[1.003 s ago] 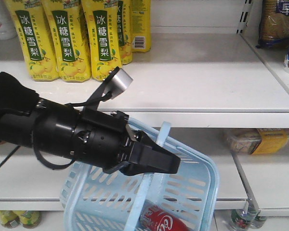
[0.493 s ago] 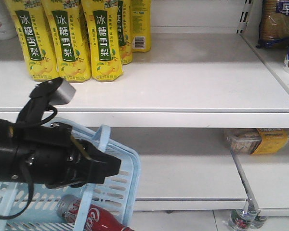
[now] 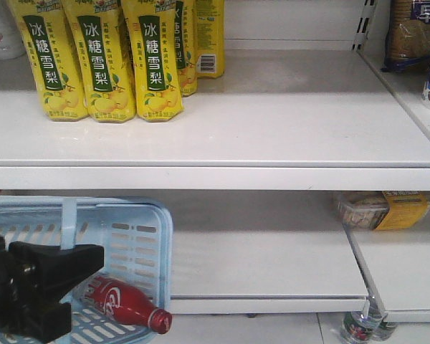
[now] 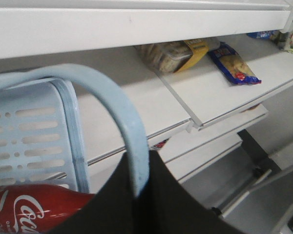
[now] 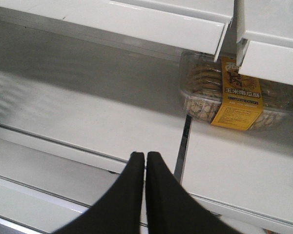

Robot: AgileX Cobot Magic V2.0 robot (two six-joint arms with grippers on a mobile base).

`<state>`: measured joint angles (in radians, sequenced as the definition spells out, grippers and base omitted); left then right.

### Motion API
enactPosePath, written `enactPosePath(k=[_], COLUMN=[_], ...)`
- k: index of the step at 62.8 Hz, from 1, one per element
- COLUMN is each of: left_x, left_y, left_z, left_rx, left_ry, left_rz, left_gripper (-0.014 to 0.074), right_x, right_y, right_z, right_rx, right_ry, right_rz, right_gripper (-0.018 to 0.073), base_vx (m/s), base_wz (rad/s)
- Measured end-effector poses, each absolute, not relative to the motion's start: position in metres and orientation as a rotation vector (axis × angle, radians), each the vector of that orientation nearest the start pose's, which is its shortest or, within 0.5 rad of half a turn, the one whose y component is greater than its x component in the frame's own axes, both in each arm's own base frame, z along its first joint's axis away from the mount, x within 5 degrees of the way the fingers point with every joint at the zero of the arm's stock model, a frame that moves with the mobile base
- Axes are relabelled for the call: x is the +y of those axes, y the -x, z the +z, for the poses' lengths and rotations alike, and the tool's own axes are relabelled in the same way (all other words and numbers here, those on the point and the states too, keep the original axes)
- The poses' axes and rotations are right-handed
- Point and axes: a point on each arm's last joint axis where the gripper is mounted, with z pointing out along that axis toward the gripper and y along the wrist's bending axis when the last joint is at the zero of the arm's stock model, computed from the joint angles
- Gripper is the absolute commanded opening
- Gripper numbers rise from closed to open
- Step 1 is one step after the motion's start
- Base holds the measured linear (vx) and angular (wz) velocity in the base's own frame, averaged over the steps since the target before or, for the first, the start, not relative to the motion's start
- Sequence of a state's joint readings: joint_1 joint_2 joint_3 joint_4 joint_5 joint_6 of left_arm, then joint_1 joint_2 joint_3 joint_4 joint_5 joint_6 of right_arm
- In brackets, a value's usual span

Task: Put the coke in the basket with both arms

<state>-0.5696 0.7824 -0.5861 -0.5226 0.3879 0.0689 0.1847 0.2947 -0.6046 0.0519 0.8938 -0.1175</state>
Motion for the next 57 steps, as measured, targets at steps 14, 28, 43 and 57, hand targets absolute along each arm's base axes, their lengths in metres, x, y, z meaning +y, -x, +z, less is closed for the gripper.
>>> enactPosePath(k=[14, 28, 43, 57], left_x=[-0.08, -0.063, -0.051, -0.043], left_y=[-0.106, -0.086, -0.071, -0.065], left_z=[0.272, 0.237, 0.201, 0.18], left_rx=[2.002, 1.959, 1.945, 1.881], left_ry=[-0.249, -0.226, -0.2, -0.147], left_rz=[-0.738, -0.711, -0.703, -0.698], left_gripper=[-0.0006, -0.0006, -0.0006, -0.0006], right_x=[0.012, 0.012, 0.012, 0.012], right_y=[-0.042, -0.042, -0.042, -0.042], right_z=[0.316, 0.316, 0.316, 0.316], right_rx=[2.046, 2.047, 2.047, 2.047], right_ry=[0.303, 0.303, 0.303, 0.303], right_rz=[0.103, 0.103, 0.103, 0.103], right_gripper=[-0.0002, -0.0002, -0.0002, -0.0002], base_vx=[0.0, 0.0, 0.0, 0.0], base_wz=[0.0, 0.0, 0.0, 0.0])
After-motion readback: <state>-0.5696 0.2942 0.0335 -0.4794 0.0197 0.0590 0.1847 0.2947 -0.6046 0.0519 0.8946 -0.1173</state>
